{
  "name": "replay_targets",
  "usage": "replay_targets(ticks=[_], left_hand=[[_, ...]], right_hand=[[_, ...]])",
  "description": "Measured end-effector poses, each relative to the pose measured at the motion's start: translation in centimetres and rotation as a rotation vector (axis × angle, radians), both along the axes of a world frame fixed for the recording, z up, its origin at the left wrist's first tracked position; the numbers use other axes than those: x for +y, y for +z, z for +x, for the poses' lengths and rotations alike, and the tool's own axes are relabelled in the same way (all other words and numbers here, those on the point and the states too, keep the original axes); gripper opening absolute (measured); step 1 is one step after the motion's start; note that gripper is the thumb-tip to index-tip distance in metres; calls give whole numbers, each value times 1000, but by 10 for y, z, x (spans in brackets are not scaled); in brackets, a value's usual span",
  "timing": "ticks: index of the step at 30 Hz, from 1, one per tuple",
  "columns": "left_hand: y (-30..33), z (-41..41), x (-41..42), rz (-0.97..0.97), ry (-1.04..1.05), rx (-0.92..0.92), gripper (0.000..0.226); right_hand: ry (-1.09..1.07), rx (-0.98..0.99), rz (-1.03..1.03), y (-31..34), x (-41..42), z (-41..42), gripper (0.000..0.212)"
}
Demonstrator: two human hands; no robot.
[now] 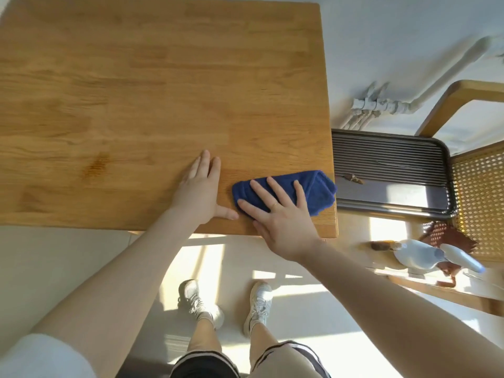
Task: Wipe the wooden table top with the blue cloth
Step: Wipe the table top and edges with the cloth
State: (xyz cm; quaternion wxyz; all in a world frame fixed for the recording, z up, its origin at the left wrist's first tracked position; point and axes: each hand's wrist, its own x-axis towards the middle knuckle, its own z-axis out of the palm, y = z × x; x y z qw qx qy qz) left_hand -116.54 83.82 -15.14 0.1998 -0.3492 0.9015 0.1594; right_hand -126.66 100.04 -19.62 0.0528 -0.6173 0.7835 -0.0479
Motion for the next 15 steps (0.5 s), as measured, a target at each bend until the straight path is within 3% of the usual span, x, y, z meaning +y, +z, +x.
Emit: replay_targets(ticks=[5, 11, 15], left_hand=[[-1, 0, -3, 8, -20, 2, 128], [-4, 2, -3, 3, -26, -4, 129], [-2, 2, -2, 13, -17, -1, 128]], right_hand=[[93, -36, 10, 1, -11, -19, 47], [-207, -43, -1, -1, -63, -50, 50], [-80, -27, -27, -2, -26, -12, 48]])
